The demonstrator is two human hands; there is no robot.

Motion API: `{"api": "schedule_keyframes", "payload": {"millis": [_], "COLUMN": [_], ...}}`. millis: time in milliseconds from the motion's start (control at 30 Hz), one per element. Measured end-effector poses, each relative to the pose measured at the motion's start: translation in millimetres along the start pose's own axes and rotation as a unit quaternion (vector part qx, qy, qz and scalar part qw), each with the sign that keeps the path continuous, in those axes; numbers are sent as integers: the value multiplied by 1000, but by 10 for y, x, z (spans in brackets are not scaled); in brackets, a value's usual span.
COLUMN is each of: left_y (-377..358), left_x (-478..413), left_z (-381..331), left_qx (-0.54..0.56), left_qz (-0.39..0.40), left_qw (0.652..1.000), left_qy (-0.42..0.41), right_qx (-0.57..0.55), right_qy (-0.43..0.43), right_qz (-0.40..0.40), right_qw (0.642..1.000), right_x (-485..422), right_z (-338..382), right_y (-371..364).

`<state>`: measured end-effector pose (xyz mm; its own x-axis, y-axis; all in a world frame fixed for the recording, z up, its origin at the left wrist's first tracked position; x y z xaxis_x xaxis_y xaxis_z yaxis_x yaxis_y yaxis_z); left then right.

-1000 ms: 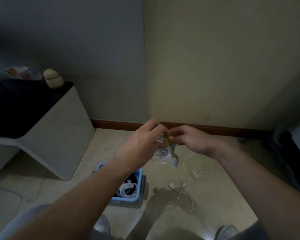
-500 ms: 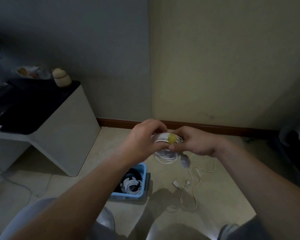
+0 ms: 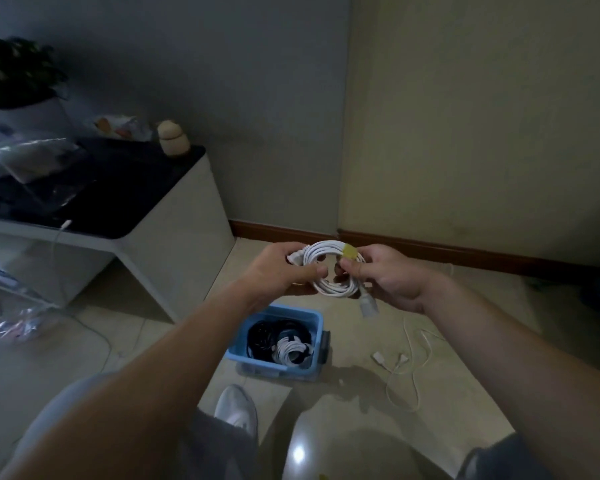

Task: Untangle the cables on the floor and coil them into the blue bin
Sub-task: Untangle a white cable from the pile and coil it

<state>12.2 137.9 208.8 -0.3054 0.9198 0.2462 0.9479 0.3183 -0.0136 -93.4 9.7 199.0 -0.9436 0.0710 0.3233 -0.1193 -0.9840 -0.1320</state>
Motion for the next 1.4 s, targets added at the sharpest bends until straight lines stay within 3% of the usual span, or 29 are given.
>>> {"api": "schedule_keyframes", "payload": {"millis": [300,733,900,1000,1100,1267,1400], "left_y": [444,1006,1024,1020,1005,930,896], "left_x": [19,-362,-490,-535,-560,-566,-553], "left_z": [548,2000,2501,2808,2961,2967,3018], "left_qx": [4,82,94,31,-102,-216,-321], "left_qz": [-77,-209,-242,-265,-263,-260,-235], "left_qw": [995,959,941,928,914,905,881], "left_qy": [70,172,218,259,292,260,256], "right_qx": [-66,16,127,193,234,290,418], "right_qy": [-84,-159,-165,-198,-235,-231,-208], "right_qz": [19,-63,-89,-84,-69,-45,-27], "right_qw": [994,985,974,957,941,927,884], "right_x": [-584,-1506,-1768,-1878,-1941,-1983,-1966], "right_z": [-390,-1569,-2026,-2304,-2519,-2686,-2698], "right_y": [-231,-63,-36,-74,-152,-302,-271]}}
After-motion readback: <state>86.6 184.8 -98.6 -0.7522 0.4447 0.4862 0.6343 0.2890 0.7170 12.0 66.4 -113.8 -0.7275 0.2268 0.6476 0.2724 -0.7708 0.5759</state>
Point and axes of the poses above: each hand's wrist, its own x-axis away from the middle knuckle, its own y-axis out of the back of the hand, z = x × y, the point moved 6 cm from there along -x, towards the middle knuckle, and after that the axes turned 10 degrees about z, right-handed, at the moved point
